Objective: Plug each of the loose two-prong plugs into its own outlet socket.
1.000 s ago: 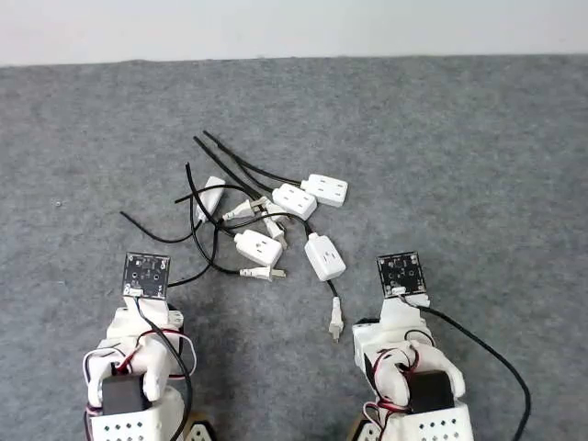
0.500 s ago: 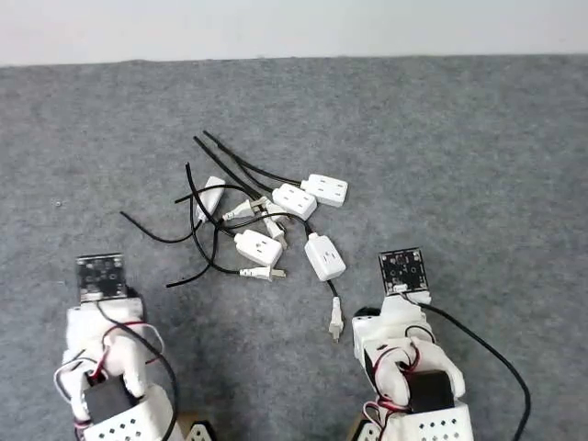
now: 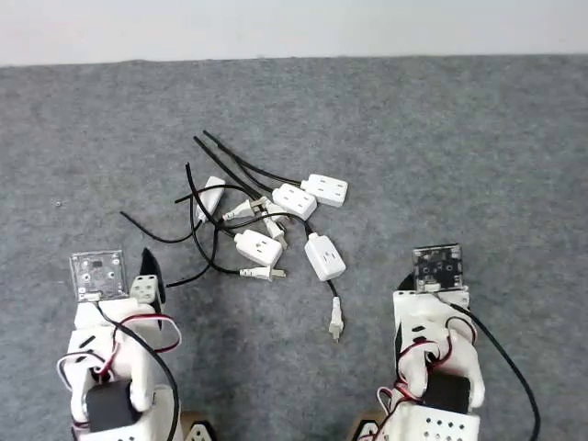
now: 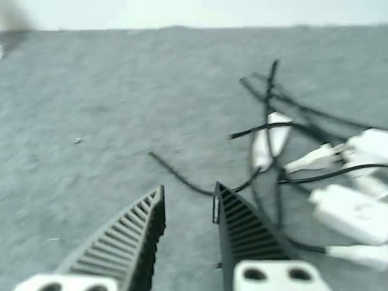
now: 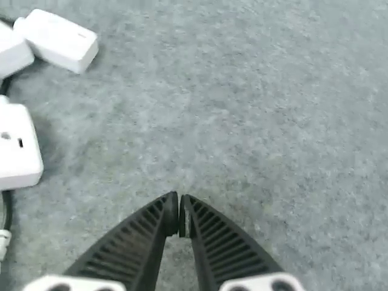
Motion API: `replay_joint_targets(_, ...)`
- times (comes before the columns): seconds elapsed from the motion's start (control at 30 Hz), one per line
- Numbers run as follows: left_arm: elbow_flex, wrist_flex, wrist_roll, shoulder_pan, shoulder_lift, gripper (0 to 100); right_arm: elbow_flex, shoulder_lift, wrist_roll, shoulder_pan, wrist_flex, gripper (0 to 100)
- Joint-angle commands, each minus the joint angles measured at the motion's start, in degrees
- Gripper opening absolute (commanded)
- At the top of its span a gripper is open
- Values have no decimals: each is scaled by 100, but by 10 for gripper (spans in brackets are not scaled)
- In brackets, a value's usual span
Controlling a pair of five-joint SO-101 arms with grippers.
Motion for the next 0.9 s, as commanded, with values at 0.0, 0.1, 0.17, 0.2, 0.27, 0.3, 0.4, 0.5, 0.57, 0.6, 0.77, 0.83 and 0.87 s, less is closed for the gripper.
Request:
replay_joint_targets(0.0,-813,79,563,431,589,120,-237,-92,62,154,75,8)
replay_joint_targets(0.1,-1560,44,985,941,1899,120,-264,-92,-167,523,-22,11)
replay_joint_targets(0.17,-2229,70,1284,1310,2980,120,-290,-92,-334,681,-31,11)
replay_joint_targets(0.2,-2563,97,1407,1512,3481,120,-290,-92,-352,716,-31,11)
replay_joint_targets(0.27,-3178,149,1705,2022,4457,120,-290,-92,-360,725,-31,11)
replay_joint_targets(0.3,-3424,141,1864,2312,4870,120,-290,-92,-369,769,-40,11)
replay_joint_targets(0.4,-3952,79,2207,3086,5899,120,-290,-84,-519,1024,-171,11)
replay_joint_targets(0.5,-4075,-413,2462,3578,6769,120,-360,-84,-800,1367,-259,11)
replay_joint_targets(0.57,-4040,-941,2655,3666,7305,120,-431,40,-818,1473,-259,11)
replay_joint_targets(0.6,-4013,-1187,2725,3675,7543,121,-466,189,-818,1490,-286,11)
replay_joint_targets(0.77,-4040,-2180,2796,3833,8545,182,-1064,2009,-800,1499,-901,11)
replay_joint_targets(0.83,-4048,-2391,2989,4079,8879,201,-1424,3187,-782,1499,-1288,11)
replay_joint_targets(0.87,-4084,-2444,3051,4229,9011,202,-1644,3837,-782,1499,-1508,11)
